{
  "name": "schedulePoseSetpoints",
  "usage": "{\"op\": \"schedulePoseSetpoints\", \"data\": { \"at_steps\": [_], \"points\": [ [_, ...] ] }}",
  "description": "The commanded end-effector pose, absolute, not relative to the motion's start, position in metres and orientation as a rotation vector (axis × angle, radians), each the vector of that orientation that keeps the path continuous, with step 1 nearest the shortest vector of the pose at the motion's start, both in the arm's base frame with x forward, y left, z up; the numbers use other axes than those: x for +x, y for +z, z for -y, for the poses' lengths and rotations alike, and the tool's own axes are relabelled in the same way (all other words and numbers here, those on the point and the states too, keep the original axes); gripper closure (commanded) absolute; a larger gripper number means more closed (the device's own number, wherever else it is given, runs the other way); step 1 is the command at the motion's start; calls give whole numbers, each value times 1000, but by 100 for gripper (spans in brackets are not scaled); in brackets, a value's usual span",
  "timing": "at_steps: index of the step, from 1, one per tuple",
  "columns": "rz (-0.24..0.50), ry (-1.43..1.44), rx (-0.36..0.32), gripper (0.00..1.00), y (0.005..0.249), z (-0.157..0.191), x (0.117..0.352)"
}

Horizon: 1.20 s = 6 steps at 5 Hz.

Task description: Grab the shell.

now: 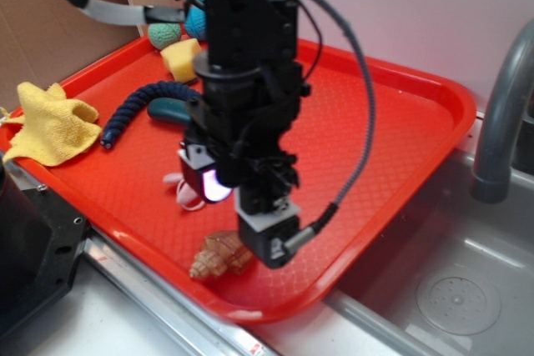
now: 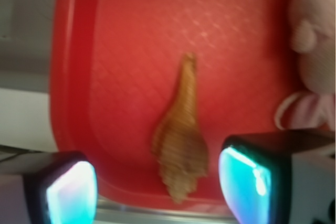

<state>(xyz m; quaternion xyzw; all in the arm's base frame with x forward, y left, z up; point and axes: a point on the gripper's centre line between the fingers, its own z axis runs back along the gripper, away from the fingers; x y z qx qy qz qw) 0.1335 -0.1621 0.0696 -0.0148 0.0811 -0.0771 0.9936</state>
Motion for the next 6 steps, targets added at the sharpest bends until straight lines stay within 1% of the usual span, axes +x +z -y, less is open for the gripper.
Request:
{"op": "schedulePoseSetpoints", "data": {
  "at_steps": [1,2,3,4,5,6],
  "points": [
    [-136,-161,-50,0,75,163,132],
    [-136,-161,-50,0,75,163,132],
    [-55,-159,-37,0,54,139,108],
    [23,-187,-45,0,49,121,91],
    [30,-209,-69,0,45,124,94],
    [48,-263,-116,0,47,139,105]
  ]
}}
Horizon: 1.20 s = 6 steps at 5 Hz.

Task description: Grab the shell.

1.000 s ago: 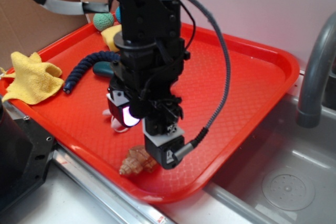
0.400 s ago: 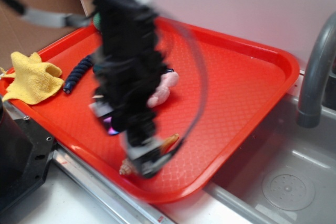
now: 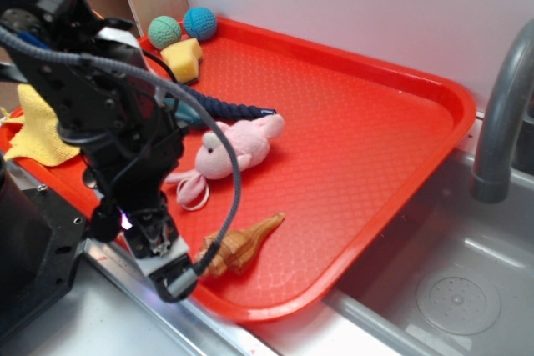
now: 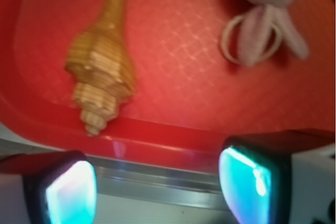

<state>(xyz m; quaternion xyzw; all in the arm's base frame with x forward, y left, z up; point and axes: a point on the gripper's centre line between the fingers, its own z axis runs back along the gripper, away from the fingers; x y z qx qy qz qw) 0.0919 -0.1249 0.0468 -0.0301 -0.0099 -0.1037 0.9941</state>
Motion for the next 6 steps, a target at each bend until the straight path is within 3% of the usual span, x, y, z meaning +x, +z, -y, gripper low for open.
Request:
{"op": "schedulePoseSetpoints", "data": {
  "at_steps": [1,4,5,6],
  "points": [
    [47,-280,-142,0,47,153,115],
    [-41,-247,-112,0,8,141,133],
    [-66,-224,-100,69,2,138,139],
    [-53,-197,-106,100,8,130,141]
  ]
}}
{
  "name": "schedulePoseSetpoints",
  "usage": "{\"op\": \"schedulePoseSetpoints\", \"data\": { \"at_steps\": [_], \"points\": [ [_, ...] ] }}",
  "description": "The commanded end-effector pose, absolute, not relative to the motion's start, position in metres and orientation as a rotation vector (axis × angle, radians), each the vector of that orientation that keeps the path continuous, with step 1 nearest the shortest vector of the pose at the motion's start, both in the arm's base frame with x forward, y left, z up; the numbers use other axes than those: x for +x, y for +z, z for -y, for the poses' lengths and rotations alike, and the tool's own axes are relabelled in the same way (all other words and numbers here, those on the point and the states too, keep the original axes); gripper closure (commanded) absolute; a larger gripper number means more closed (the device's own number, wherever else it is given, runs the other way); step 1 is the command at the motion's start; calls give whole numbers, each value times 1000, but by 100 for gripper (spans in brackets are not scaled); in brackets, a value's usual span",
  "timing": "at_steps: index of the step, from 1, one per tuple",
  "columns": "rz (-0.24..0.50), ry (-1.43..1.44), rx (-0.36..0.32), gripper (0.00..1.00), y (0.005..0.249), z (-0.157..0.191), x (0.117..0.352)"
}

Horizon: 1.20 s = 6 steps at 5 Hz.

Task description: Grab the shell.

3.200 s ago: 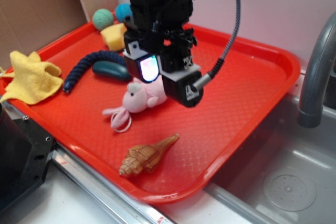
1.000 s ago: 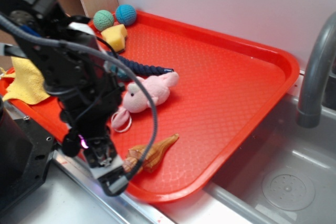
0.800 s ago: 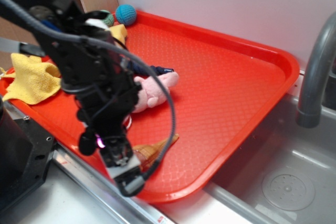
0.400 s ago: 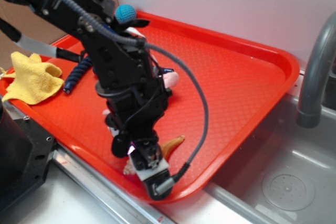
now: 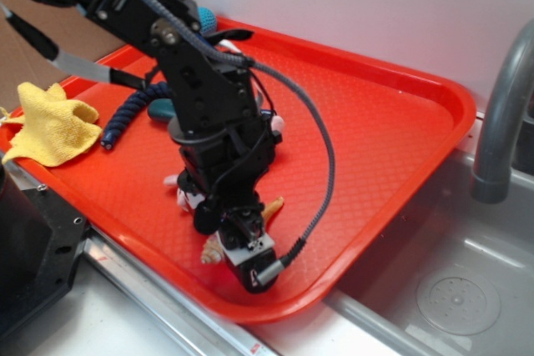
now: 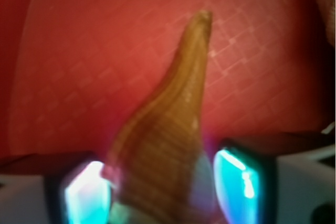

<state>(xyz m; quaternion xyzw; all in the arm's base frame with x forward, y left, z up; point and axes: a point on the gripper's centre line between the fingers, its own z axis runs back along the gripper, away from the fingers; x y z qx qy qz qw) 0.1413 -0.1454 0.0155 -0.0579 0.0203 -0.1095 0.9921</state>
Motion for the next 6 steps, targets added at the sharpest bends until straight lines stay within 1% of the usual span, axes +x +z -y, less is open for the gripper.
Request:
{"op": "schedulePoseSetpoints", "data": {
  "at_steps": [1,2,3,4,5,6],
  "points": [
    [-14,-145,-96,100,35,115,143],
    [27,-57,-83,100,82,97,148],
    [41,54,-48,100,121,84,154],
    [31,140,-41,100,146,75,166],
    [38,120,-60,100,155,73,176],
    [40,92,-69,100,162,74,172]
  ]
}}
